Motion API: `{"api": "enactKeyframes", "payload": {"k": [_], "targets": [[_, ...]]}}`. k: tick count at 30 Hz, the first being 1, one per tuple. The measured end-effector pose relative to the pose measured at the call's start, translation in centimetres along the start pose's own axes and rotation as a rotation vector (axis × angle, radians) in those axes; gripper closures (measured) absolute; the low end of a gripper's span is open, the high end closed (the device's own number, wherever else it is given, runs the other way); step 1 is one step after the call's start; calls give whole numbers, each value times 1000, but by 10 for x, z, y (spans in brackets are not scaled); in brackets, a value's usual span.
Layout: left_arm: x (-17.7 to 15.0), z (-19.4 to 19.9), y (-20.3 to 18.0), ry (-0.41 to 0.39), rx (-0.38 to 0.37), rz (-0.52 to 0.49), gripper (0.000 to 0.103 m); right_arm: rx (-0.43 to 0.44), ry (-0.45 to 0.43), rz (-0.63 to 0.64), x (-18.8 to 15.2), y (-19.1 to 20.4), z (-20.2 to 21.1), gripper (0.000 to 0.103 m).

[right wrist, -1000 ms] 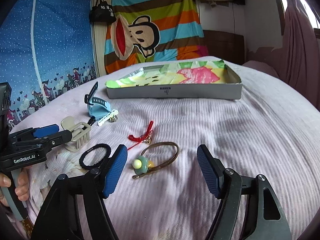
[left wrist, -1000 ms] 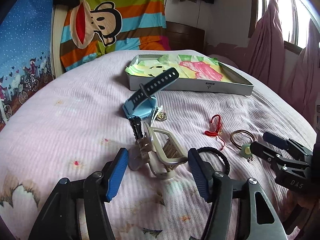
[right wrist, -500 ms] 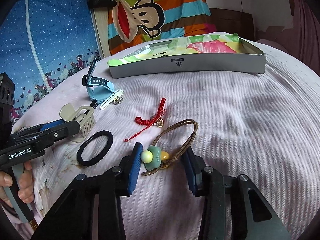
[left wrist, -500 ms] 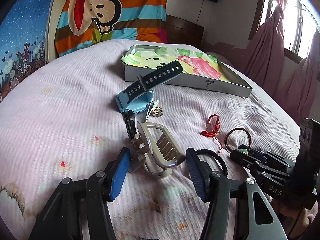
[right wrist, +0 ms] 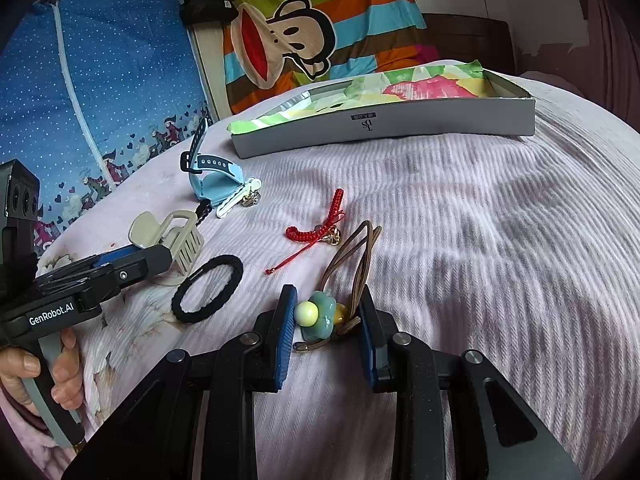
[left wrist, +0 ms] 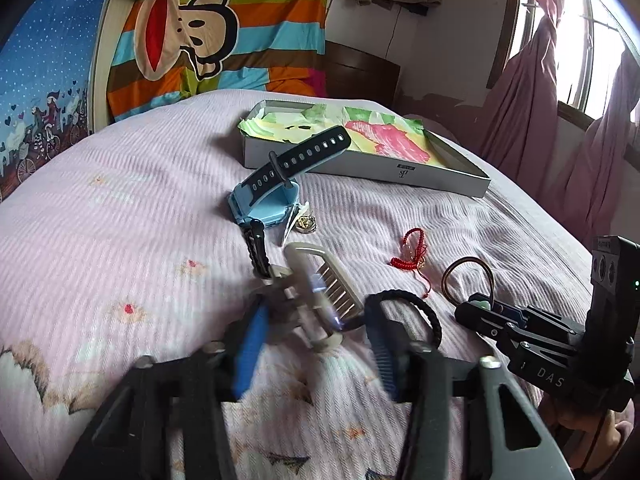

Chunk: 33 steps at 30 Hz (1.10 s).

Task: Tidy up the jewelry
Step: 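Grasp the beige hair clip with the left tool while the right tool grasps the brown bead cord, then carry the clip and cord into the grey tray and open both tools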

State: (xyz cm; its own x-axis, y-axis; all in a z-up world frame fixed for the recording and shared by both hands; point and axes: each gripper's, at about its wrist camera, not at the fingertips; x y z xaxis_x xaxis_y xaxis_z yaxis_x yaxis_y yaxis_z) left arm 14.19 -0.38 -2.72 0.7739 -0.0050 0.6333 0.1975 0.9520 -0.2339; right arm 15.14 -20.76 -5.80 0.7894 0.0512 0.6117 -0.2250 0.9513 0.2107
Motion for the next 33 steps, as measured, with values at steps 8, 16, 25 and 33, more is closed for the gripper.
{"api": "enactKeyframes", "payload": {"k": [8,16,25,33], "targets": [[-1,-4,5,7,-31,26,80,-19,2,26,-4,4,8,78],[-7,0,12,-29,-72,71,83,-9,-20,24,-10,3,9,78],[23,22,-12,-100,-110,16,99,2,-134,91,9,11,40,78],[61,17,-7,-79,-186,36,99,13,-206,119,68,0,49,78]]}}
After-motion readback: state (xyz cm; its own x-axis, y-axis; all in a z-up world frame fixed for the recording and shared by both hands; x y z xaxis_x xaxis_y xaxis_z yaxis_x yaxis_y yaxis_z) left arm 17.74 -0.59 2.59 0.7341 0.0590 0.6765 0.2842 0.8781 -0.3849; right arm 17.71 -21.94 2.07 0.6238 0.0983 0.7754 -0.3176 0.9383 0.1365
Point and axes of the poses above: each gripper's, at about its wrist camera, not at the fingertips, and z roughly against the way its jaws point, y to its left, x to its top, and after that the axes turned 13 degrees about y, right-handed
